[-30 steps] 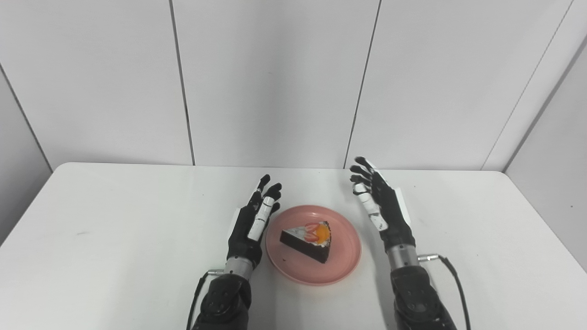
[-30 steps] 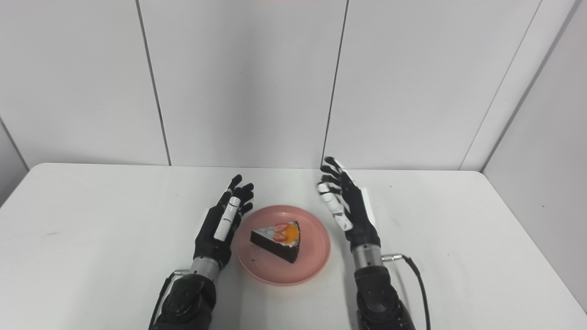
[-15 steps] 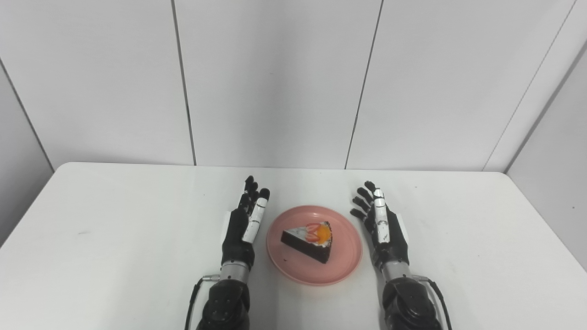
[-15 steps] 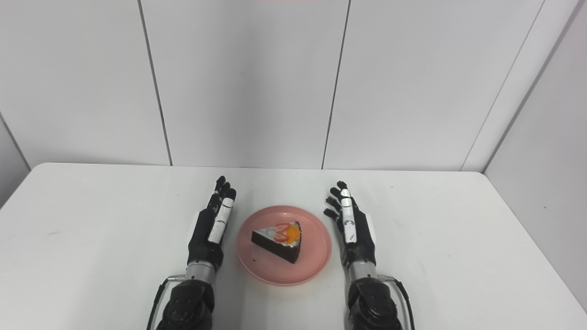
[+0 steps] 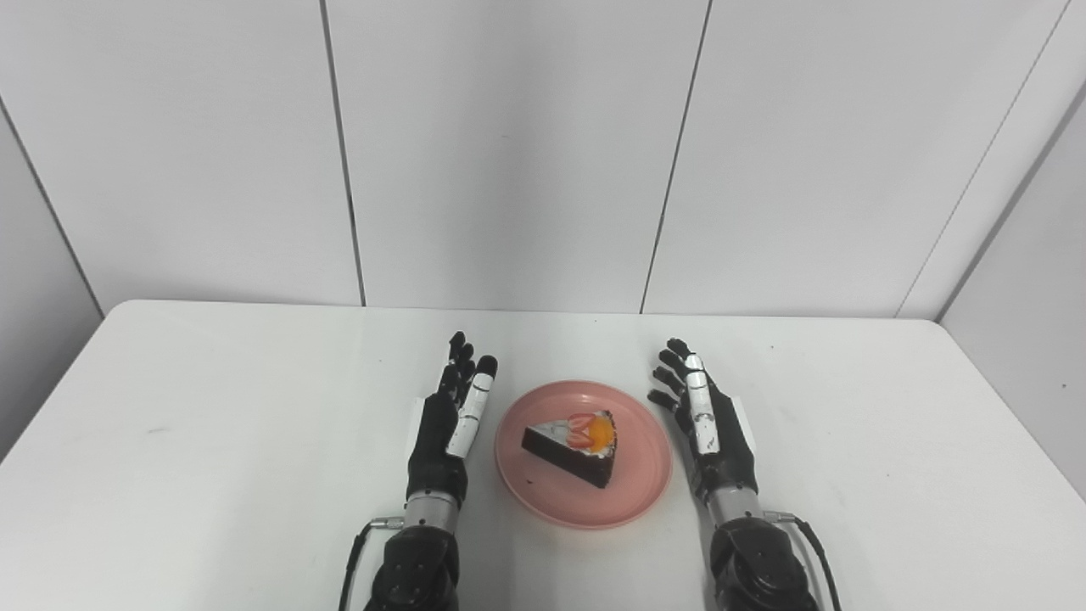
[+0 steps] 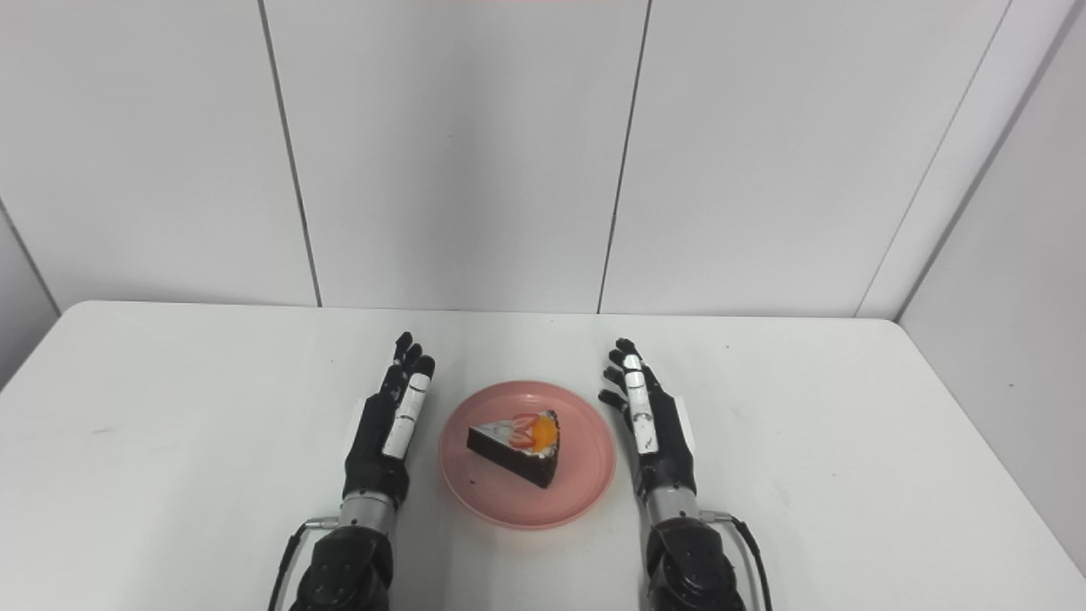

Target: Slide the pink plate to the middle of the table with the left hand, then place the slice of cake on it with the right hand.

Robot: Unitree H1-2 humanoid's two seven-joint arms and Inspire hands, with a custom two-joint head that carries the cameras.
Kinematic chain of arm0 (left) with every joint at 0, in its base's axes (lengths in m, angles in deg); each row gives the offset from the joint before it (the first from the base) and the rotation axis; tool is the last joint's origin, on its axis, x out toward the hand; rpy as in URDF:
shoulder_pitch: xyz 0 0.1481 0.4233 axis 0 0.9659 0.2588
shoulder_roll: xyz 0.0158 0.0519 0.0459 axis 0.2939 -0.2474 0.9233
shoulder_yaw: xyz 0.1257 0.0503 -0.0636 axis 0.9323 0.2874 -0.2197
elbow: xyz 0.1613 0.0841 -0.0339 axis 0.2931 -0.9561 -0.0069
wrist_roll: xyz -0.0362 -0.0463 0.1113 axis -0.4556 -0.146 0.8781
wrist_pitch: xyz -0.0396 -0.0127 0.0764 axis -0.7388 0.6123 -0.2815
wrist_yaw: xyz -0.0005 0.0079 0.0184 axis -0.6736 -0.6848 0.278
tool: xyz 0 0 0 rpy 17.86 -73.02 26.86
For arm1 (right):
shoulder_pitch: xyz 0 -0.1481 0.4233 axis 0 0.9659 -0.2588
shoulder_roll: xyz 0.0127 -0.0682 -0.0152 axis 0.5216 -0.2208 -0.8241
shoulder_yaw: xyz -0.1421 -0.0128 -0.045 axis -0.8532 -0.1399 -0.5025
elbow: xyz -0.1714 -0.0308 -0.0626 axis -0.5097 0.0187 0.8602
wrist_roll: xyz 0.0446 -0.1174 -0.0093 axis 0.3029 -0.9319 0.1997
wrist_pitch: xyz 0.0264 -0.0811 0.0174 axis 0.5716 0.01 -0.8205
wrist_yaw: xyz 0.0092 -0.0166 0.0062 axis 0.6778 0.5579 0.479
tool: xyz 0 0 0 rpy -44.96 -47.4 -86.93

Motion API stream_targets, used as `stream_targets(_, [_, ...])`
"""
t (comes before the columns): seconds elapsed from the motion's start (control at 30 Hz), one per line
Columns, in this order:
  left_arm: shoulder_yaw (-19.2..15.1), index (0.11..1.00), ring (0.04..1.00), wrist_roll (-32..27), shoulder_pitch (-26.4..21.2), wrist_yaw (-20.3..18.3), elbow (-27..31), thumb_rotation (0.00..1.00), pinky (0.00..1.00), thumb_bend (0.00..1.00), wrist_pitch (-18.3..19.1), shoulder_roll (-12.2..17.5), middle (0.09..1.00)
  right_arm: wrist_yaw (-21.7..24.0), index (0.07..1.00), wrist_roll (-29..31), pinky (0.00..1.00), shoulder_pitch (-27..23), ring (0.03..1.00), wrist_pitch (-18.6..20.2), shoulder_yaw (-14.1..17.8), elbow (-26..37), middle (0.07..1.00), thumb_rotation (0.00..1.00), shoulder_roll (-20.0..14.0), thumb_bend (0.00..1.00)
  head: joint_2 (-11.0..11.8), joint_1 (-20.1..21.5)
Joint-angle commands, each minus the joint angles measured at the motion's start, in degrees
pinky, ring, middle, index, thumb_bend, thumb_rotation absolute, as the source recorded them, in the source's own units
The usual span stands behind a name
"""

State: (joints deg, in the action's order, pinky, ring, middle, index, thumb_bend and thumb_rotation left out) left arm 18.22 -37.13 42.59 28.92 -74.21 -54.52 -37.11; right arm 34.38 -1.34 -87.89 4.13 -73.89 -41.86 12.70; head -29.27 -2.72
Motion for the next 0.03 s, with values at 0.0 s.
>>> stream_targets(0.0, [-0.1,1.000,1.000,-0.1,2.9,-0.4,-1.2,0.79,1.00,0.68,0.3,0.6,1.000,-0.2,0.878,-0.1,0.84,1.2,0.897,-1.7,-0.1,-0.3,0.907,1.00,0.4,0.81,0.0,0.0])
